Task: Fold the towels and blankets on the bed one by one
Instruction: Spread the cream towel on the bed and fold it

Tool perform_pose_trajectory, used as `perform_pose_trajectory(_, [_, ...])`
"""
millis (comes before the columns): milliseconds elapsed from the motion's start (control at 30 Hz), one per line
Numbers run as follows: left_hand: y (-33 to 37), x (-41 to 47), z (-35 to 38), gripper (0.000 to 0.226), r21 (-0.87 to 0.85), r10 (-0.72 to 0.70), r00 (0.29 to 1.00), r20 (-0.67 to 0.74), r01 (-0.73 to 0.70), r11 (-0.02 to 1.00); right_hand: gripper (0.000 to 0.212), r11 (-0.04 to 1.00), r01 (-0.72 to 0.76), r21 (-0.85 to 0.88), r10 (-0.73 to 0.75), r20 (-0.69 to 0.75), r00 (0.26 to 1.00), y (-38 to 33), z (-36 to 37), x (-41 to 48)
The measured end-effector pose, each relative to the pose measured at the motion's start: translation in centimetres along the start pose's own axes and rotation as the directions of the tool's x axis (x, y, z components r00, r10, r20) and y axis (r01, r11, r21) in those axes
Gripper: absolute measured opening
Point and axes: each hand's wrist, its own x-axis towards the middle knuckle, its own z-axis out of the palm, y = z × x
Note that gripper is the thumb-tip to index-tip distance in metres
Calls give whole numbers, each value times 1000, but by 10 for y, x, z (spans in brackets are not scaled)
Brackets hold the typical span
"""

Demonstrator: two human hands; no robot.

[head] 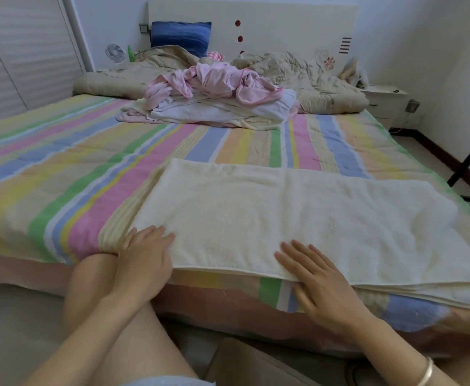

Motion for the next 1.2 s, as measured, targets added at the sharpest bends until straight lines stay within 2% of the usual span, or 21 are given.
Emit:
perform_pose_trajectory(33, [20, 8, -6, 59, -95, -9, 996, -89, 1, 995, 54, 1000, -9, 13, 9, 1, 1000, 4, -8, -3])
perform_pose_trajectory(100, [67, 26, -9, 44, -238, 50, 988, -148, -85, 968, 51, 994, -104, 26, 106, -56, 993, 20, -18, -14])
perform_pose_trajectory(200, [161, 45, 4, 48, -338, 269, 952, -146, -304, 891, 56, 918, -396, 15, 392, -167, 905, 61, -29, -45])
perform_pose_trajectory(267, [214, 54, 19, 53, -365, 422, 903, -77, -419, 831, 62, 808, -588, 42, 583, -203, 787, 88, -36, -67])
perform_pose_trajectory(367, [287, 70, 47, 49, -360, 572, 819, 45, -521, 774, 58, 578, -788, 213, 814, -223, 537, 134, -53, -103])
perform_pose_trajectory(467, [332, 83, 67, 50, -305, 635, 762, 125, -580, 756, 43, 328, -854, 403, 944, -129, 302, 171, -71, -121])
perform_pose_trajectory(533, [359, 90, 78, 52, -290, 653, 736, 178, -595, 750, 39, 218, -866, 450, 973, -28, 230, 193, -80, -128])
perform_pose_trajectory(633, [382, 99, 90, 54, -267, 659, 709, 252, -603, 751, 33, 131, -844, 520, 982, 51, 184, 215, -90, -128])
perform_pose_trajectory(733, [387, 103, 104, 55, -231, 657, 698, 284, -615, 754, 30, 97, -832, 546, 986, 64, 157, 227, -98, -121])
perform_pose_trajectory(900, [381, 98, 117, 56, -184, 670, 690, 275, -646, 741, 15, 107, -867, 487, 971, 138, 197, 233, -97, -109])
perform_pose_trajectory(1033, [380, 96, 119, 56, -166, 674, 689, 266, -656, 737, 30, 165, -927, 337, 944, 220, 248, 230, -96, -101])
perform_pose_trajectory(1133, [381, 96, 121, 57, -173, 673, 689, 269, -653, 737, 28, 155, -894, 420, 944, 204, 259, 227, -100, -103])
perform_pose_trajectory(1200, [380, 97, 121, 62, -185, 670, 692, 268, -646, 741, 23, 117, -837, 534, 964, 141, 225, 225, -105, -111])
